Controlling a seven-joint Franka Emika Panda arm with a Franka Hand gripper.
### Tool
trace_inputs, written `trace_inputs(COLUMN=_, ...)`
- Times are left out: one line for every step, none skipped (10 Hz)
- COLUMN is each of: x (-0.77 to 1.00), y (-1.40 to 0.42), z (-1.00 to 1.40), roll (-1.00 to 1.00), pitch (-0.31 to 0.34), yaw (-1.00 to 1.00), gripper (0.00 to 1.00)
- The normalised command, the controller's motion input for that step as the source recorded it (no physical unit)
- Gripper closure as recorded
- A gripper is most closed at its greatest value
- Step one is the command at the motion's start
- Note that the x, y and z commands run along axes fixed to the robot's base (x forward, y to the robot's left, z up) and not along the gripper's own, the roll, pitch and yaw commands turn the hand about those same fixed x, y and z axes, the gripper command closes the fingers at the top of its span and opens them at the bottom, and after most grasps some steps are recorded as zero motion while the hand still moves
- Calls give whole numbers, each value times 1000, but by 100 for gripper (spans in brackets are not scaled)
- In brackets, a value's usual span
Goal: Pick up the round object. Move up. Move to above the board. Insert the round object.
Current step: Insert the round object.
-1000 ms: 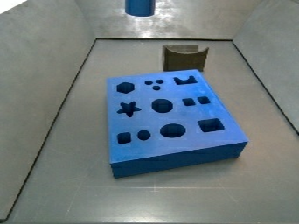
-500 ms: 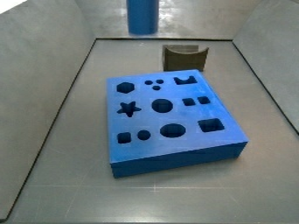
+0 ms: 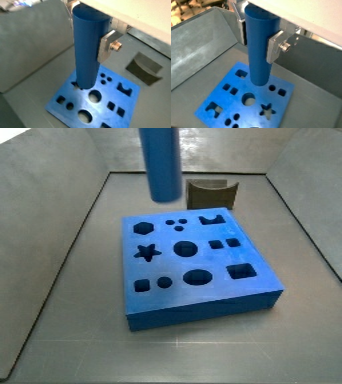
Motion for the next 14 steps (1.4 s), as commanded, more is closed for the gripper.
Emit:
trace_inputs(x=689, y=169, z=0, roll=-209, pitch=-486, yaw=-206, gripper=100)
trace_inputs(x=0, y=-14, z=0, roll=3, pitch=0, yaw=0, gripper=100)
trace_inputs(x=129, y=0, z=-209, roll=0, pitch=-34, yaw=0, gripper=100)
trace_inputs(x=940, y=434, z=-411, roll=51, pitch=89, yaw=-271, gripper=100)
trace_inputs(x=680, y=231, z=-200, roll=74, pitch=151, yaw=-320, gripper=100)
trace_inputs(x=883, y=97, z=-126, roll=63, pitch=186, yaw=-189, gripper=100)
trace_inputs(x=734, y=369, z=-249, roll=0, pitch=0, yaw=-511, gripper=100)
trace_inputs(x=374, y=103, z=0, roll=0, pitch=220, yaw=-460, gripper=100)
trace_inputs(x=0, y=0, z=-43, roll=91, pitch=20, yaw=0, gripper=100)
trace_inputs(x=-3, y=0, z=-257, roll=171, pitch=0, yaw=-1000, gripper=100)
trace_inputs(x=29, y=0, z=-97, roll=0, pitch=74, yaw=-797, gripper=100)
trace_inputs(x=0, y=0, z=0, roll=14, pitch=0, yaw=0, gripper=100)
trace_inputs(x=269, y=17, z=-191, roll=331, pitch=326, yaw=-540, gripper=100)
trace_inputs(x=60, y=0, z=-137, roll=123, pitch=363, yaw=-671, gripper=100)
